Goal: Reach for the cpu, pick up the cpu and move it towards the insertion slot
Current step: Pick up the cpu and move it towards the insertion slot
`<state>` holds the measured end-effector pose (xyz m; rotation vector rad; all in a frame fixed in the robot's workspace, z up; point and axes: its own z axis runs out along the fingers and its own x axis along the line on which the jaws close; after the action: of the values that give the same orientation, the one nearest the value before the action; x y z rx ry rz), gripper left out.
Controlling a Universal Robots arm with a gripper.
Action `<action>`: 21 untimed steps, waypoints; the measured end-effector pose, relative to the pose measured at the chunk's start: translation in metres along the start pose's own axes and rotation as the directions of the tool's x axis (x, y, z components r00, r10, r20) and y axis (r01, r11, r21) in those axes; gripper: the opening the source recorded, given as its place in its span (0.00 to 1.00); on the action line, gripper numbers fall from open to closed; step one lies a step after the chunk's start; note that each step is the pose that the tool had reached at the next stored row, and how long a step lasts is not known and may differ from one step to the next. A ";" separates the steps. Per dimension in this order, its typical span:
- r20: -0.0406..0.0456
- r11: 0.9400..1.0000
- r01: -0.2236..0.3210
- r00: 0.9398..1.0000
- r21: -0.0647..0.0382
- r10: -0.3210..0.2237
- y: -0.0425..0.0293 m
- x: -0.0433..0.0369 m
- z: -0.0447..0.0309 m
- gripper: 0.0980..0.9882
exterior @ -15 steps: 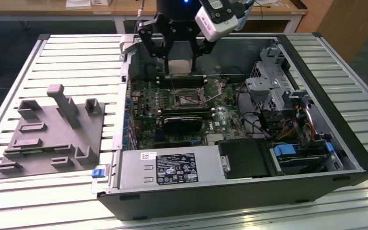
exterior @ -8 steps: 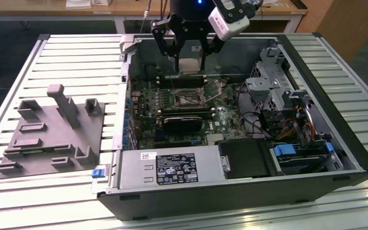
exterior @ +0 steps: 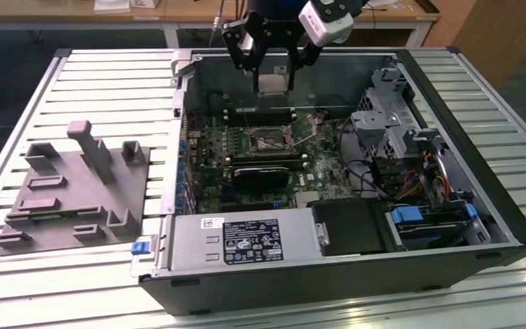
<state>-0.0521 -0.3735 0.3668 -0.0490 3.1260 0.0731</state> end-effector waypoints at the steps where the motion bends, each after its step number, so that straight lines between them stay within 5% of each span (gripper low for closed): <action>1: 0.000 1.000 0.000 1.000 0.000 0.000 0.0026 -0.0012 0.0006 0.50; 10: 0.000 1.000 0.000 1.000 0.000 0.000 0.0208 -0.0213 0.0047 0.50; 21: 0.000 1.000 0.000 1.000 0.000 0.000 0.0277 -0.0255 0.0030 0.50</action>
<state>-0.0275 -0.3450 0.3655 -0.0490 3.1260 0.0731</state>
